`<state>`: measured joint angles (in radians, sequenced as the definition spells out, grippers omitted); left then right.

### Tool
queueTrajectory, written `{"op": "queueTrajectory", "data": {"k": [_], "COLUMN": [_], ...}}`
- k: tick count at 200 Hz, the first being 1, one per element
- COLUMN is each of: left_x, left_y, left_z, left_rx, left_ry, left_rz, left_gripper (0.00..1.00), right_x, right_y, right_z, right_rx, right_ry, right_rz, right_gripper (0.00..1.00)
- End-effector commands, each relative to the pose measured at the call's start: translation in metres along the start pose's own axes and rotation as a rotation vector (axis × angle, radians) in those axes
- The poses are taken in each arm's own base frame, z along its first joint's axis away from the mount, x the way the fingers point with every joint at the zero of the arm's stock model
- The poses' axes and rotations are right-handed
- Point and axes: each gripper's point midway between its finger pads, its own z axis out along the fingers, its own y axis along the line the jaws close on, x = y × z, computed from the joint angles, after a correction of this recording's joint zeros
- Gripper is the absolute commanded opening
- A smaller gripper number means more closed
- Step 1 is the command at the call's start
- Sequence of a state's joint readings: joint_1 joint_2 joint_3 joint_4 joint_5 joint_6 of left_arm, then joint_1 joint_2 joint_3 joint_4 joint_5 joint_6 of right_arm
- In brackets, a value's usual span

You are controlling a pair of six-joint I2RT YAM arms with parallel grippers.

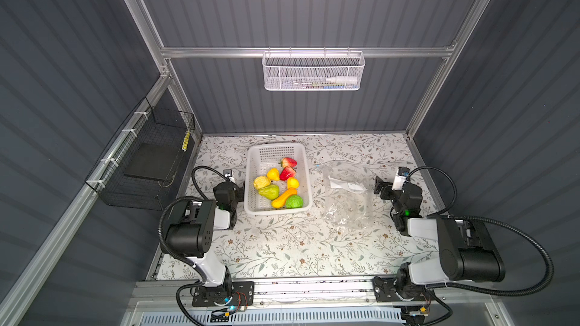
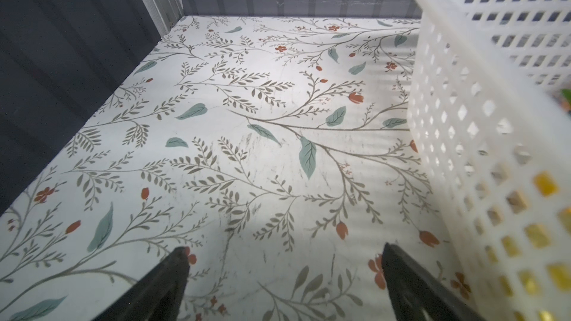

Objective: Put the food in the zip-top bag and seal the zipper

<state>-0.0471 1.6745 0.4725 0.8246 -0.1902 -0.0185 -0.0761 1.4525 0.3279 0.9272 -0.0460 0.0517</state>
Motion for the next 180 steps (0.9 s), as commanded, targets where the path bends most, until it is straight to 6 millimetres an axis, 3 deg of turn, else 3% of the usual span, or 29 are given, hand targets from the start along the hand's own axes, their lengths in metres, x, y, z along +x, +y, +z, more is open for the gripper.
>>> {"op": "queueTrajectory", "data": {"k": [1,45,77,101,120,135,180], "left_x": [-0.034,-0.078,-0.097,-0.115,-0.128,-0.138,-0.150], "left_y": [0.007,0.014,0.015,0.000,-0.030,-0.064,-0.158], "left_z": [-0.008,-0.031,-0.041,-0.048,-0.056,-0.066,-0.088], "left_rx": [-0.045,-0.068,-0.072,0.014,0.098,0.149,0.331], "left_ry": [-0.019,-0.061,0.013,0.050,0.088,0.090,0.112], "left_rz": [-0.010,-0.064,-0.059,-0.101,-0.106,-0.060,-0.136], "left_gripper": [0.99,0.99,0.99,0.99,0.99,0.98,0.92], "right_x": [-0.007,-0.012,-0.037,-0.061,-0.078,-0.091,-0.094], "right_y": [0.001,-0.001,-0.006,-0.012,-0.012,-0.011,0.020], "right_z": [0.003,0.000,-0.010,-0.023,-0.033,-0.042,-0.061], "right_rx": [-0.009,0.025,0.067,0.112,0.124,0.119,-0.049], "right_ry": [-0.018,-0.028,-0.013,-0.010,0.029,0.056,0.203], "right_rz": [-0.002,-0.002,0.008,0.075,0.179,0.273,0.444], "right_gripper": [0.99,0.99,0.99,0.99,0.99,0.99,0.99]}}
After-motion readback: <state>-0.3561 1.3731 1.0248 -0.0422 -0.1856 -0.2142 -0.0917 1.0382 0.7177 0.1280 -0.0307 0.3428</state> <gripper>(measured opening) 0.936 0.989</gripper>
